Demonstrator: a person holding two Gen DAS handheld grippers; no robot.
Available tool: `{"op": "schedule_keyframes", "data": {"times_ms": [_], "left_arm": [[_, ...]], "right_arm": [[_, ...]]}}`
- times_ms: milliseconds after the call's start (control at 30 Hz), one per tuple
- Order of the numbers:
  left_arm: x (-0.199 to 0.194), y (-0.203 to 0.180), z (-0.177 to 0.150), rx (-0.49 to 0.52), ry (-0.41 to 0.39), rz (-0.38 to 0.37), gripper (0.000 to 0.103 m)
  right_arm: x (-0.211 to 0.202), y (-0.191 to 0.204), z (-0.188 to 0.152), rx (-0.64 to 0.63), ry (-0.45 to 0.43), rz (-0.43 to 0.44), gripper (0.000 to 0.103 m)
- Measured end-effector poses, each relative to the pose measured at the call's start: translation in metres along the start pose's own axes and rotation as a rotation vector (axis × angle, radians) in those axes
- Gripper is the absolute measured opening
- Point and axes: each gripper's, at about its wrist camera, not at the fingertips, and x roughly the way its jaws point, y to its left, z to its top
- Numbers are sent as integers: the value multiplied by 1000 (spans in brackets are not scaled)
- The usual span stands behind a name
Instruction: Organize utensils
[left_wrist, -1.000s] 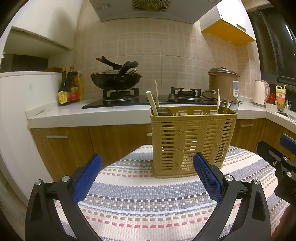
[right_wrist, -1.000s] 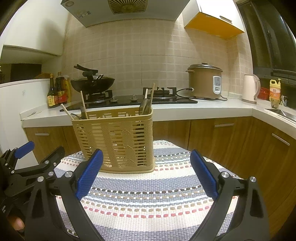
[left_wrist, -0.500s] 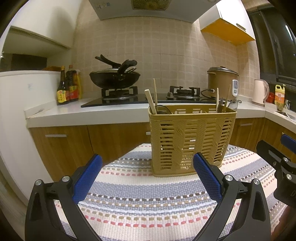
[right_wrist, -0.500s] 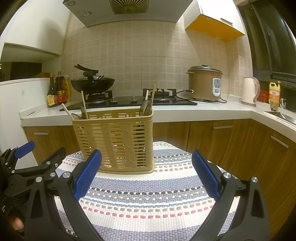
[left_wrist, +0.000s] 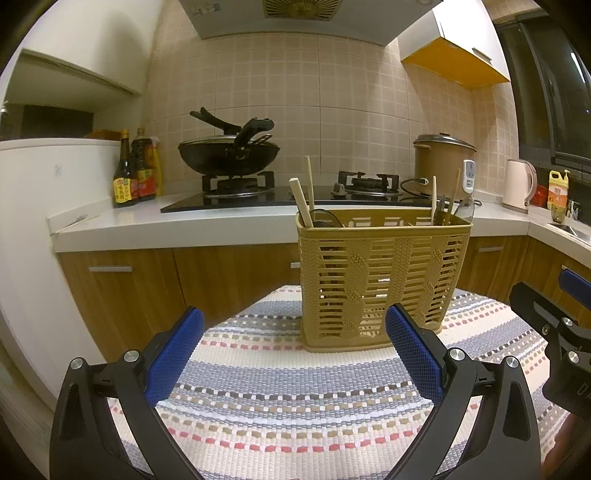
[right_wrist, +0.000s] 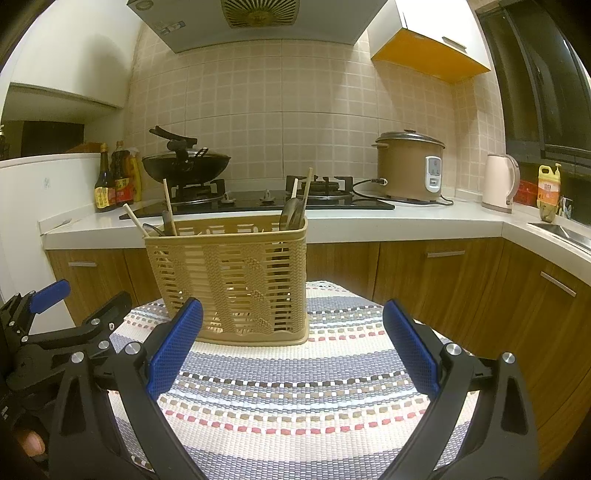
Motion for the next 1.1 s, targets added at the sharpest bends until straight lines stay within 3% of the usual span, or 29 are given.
{"op": "schedule_keyframes", "data": {"times_ms": [1100], "left_arm": [[-1,0,0,2,-5,3,95]], "right_arm": [[1,0,-1,-6,3,0,95]]}}
